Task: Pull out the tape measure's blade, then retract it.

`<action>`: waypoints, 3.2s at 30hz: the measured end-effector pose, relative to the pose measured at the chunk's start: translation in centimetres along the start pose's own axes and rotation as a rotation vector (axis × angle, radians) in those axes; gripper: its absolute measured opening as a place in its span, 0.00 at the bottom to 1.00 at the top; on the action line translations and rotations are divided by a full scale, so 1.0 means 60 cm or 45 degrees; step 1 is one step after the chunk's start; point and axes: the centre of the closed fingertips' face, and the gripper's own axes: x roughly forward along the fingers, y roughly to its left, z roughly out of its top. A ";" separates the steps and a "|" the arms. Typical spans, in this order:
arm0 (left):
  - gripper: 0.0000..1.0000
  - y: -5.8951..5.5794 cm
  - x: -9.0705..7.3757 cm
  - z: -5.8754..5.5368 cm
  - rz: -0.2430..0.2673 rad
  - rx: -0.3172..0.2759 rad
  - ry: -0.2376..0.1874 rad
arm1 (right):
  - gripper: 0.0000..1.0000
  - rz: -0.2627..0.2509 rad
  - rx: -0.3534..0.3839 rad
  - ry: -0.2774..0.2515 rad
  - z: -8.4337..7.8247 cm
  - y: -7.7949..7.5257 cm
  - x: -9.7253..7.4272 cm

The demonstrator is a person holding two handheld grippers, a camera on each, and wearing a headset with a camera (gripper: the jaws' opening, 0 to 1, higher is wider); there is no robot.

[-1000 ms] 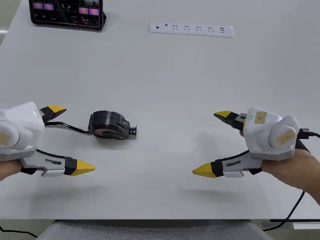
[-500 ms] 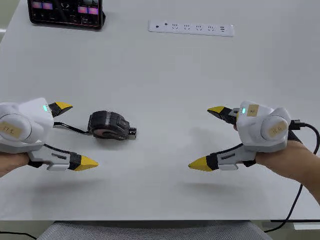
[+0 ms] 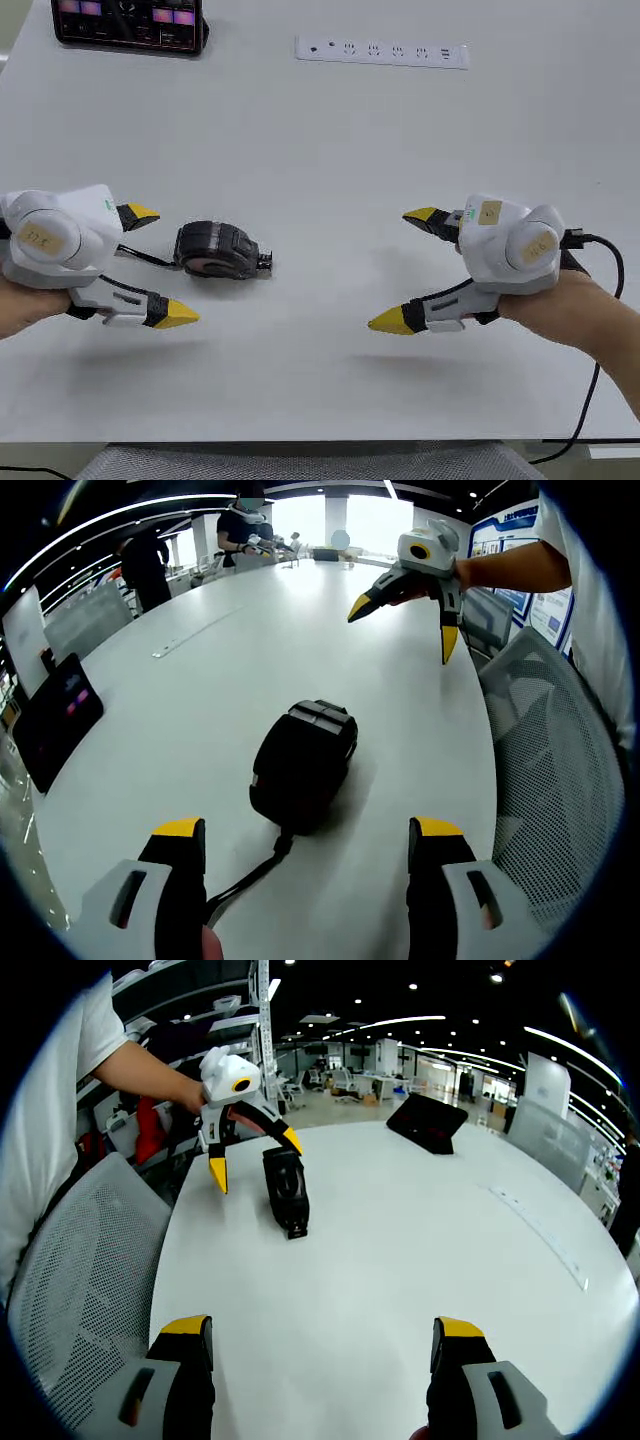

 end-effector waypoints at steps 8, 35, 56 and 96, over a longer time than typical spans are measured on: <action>0.72 0.002 0.012 0.002 -0.031 0.014 0.023 | 0.89 0.013 0.006 -0.012 0.006 -0.003 0.012; 0.37 0.022 0.033 0.010 -0.077 0.134 0.103 | 0.89 0.041 0.009 -0.027 0.015 -0.009 0.035; 0.29 0.011 0.044 0.015 -0.125 0.202 0.134 | 0.87 0.047 0.008 -0.024 0.013 -0.006 0.041; 0.28 0.014 0.048 0.013 -0.111 0.189 0.182 | 0.59 0.171 -0.028 -0.098 0.057 0.007 0.119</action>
